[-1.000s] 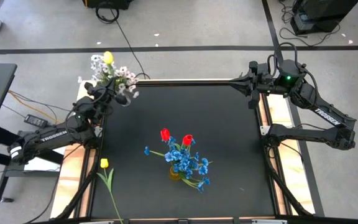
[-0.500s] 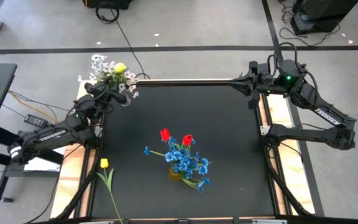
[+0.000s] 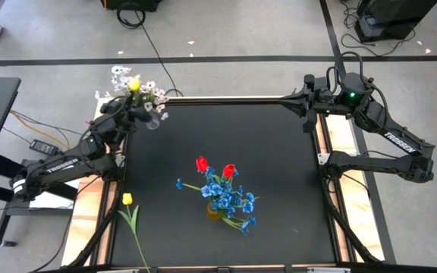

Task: Sort flowers into vase by color
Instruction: Put the yellow flower into the transparent vase

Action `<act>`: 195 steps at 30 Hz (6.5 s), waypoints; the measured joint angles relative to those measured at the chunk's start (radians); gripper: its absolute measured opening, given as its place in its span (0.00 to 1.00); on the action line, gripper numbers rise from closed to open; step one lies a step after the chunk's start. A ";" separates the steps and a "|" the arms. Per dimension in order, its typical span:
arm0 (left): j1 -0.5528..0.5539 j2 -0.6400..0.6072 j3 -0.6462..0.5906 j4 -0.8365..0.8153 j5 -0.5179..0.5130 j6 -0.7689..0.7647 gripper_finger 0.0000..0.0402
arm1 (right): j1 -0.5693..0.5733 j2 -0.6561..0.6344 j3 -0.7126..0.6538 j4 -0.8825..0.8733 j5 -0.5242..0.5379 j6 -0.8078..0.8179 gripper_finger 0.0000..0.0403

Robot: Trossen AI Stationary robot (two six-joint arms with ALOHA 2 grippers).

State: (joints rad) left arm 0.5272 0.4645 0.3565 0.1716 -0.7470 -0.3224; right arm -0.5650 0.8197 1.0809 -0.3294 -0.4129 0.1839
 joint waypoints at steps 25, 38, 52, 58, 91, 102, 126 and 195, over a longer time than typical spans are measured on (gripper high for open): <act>-0.128 -0.099 0.421 -0.914 0.344 0.067 0.52 | 0.000 0.000 0.000 0.000 0.001 0.000 0.12; -0.129 0.028 0.471 -0.877 0.574 -0.001 0.49 | 0.000 0.000 0.000 0.000 0.001 0.000 0.12; -0.139 0.206 0.854 -1.315 0.711 -0.035 0.43 | 0.000 0.000 0.000 0.038 0.000 0.038 0.12; -0.203 0.213 0.820 -1.396 0.775 -0.214 0.43 | 0.005 0.055 0.000 0.100 0.006 0.295 0.12; -0.952 0.451 0.565 -1.356 0.798 -1.462 0.43 | 0.291 0.084 -0.024 0.074 0.059 0.321 0.11; -1.288 0.682 0.566 -1.256 0.850 -1.865 0.43 | 0.274 0.037 -0.024 -0.100 0.158 0.400 0.11; -1.457 0.932 0.438 -0.945 0.961 -1.925 0.59 | 0.275 0.041 -0.024 -0.152 0.157 0.389 0.12; -1.211 0.968 1.499 -1.745 0.059 -1.127 0.01 | 0.306 0.065 -0.110 0.270 0.175 0.470 0.16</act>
State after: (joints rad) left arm -0.6843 1.4322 1.8552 -1.5738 -0.6876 -1.4497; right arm -0.2592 0.8849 0.9706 -0.0593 -0.2384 0.6540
